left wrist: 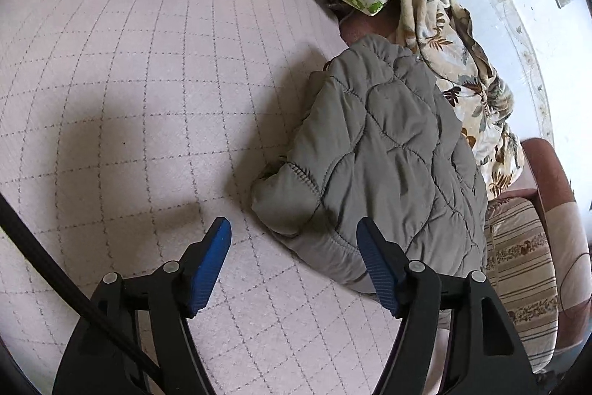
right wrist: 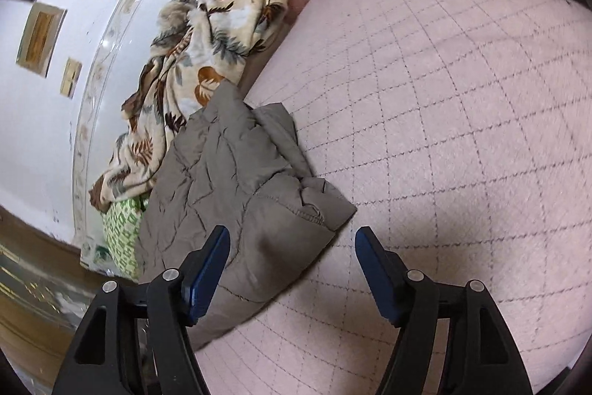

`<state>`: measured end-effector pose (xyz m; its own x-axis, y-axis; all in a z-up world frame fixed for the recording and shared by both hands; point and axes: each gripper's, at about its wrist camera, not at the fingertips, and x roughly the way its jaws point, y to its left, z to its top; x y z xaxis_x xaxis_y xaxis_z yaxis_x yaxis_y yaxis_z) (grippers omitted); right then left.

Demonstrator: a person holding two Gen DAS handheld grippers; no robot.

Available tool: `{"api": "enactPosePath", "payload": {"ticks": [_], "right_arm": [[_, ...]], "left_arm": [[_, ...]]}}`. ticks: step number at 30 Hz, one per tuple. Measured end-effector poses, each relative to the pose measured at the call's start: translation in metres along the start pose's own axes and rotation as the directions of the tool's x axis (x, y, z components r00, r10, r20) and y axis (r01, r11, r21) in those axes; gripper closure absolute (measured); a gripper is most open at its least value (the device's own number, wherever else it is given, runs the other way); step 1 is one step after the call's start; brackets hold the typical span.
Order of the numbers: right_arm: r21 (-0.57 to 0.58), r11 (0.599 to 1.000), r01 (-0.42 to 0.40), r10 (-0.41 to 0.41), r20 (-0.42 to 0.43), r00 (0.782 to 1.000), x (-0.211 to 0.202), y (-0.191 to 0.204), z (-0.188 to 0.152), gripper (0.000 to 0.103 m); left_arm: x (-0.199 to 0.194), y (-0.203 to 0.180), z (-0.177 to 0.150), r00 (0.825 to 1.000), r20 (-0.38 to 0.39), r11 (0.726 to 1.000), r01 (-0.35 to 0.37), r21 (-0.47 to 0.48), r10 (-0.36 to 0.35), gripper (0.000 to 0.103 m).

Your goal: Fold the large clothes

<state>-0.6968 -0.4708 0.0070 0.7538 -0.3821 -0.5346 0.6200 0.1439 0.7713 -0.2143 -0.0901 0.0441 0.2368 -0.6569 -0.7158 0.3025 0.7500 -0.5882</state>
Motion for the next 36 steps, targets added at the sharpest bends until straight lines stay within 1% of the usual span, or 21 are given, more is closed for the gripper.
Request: {"api": "enactPosePath", "payload": {"ticks": [5,8,13,14,15,17,21,23,24,25,26,28,29,30,31,32,34,36], "right_arm": [[0.031,1.0,0.003,-0.003,-0.001,1.0,0.014,0.002,-0.001,0.025],[0.046,0.999,0.023,-0.023,-0.009,1.0,0.024,0.002,-0.002,0.024],[0.096,0.995,0.017,-0.015,-0.016,1.0,0.04,0.001,-0.003,0.024],[0.097,0.995,0.017,-0.016,-0.017,1.0,0.044,0.003,-0.003,0.024],[0.098,0.995,0.024,-0.023,-0.017,1.0,0.046,0.003,-0.003,0.02],[0.099,0.994,0.035,-0.034,-0.012,0.999,0.051,0.005,-0.002,0.019],[0.131,0.99,0.044,-0.043,-0.007,0.999,0.062,0.002,0.0,0.017],[0.126,0.991,0.046,-0.047,0.002,0.999,0.066,0.004,0.002,0.017],[0.116,0.992,0.048,-0.049,0.007,0.999,0.069,0.006,0.003,0.017],[0.103,0.993,0.051,-0.052,0.009,0.999,0.072,0.007,0.004,0.019],[0.094,0.994,0.053,-0.054,0.012,0.998,0.074,0.007,0.004,0.022],[0.056,0.997,0.062,-0.063,0.016,0.998,0.077,0.011,0.006,0.04],[0.031,0.997,0.073,-0.073,0.019,0.997,0.077,0.014,0.007,0.043],[-0.003,0.996,0.089,-0.089,0.024,0.996,0.076,0.019,0.007,0.05],[-0.048,0.992,0.113,-0.112,0.031,0.993,0.075,0.025,0.006,0.054],[-0.085,0.987,0.134,-0.131,0.04,0.991,0.075,0.031,0.005,0.055],[-0.199,0.96,0.195,-0.183,0.076,0.98,0.073,0.048,0.0,0.06],[-0.3,0.919,0.256,-0.232,0.113,0.966,0.073,0.061,-0.004,0.062]], "left_arm": [[0.007,0.007,0.002,1.0,-0.023,0.999,0.017,-0.046,-0.018,0.03],[0.01,0.009,0.002,1.0,-0.019,0.998,0.023,-0.061,-0.024,0.03],[0.02,0.014,0.003,0.998,-0.014,0.992,0.051,-0.112,-0.053,0.029],[0.023,0.014,0.004,0.999,-0.018,0.992,0.047,-0.119,-0.049,0.028],[0.027,0.013,0.004,0.998,-0.023,0.991,0.047,-0.128,-0.05,0.027],[0.034,0.013,0.004,0.998,-0.017,0.988,0.063,-0.141,-0.066,0.026],[0.047,0.008,0.009,0.997,0.002,0.986,0.071,-0.154,-0.072,0.025],[0.049,0.004,0.009,0.998,0.016,0.989,0.061,-0.138,-0.06,0.025],[0.049,0.001,0.009,0.998,0.025,0.991,0.056,-0.122,-0.053,0.027],[0.049,-0.002,0.01,0.998,0.032,0.993,0.054,-0.104,-0.051,0.031],[0.048,-0.006,0.011,0.998,0.039,0.996,0.046,-0.078,-0.043,0.039],[0.046,-0.013,0.012,0.998,0.059,0.999,0.027,-0.028,-0.025,0.047],[0.044,-0.015,0.011,0.997,0.07,1.0,0.018,-0.012,-0.017,0.052],[0.043,-0.018,0.011,0.997,0.081,1.0,0.004,0.009,-0.004,0.055],[0.042,-0.023,0.011,0.995,0.096,0.999,-0.021,0.04,0.017,0.056],[0.04,-0.027,0.01,0.993,0.111,0.997,-0.043,0.067,0.036,0.058],[0.037,-0.04,0.008,0.985,0.15,0.985,-0.101,0.137,0.08,0.06],[0.035,-0.051,0.005,0.975,0.192,0.968,-0.152,0.201,0.113,0.062]]}}
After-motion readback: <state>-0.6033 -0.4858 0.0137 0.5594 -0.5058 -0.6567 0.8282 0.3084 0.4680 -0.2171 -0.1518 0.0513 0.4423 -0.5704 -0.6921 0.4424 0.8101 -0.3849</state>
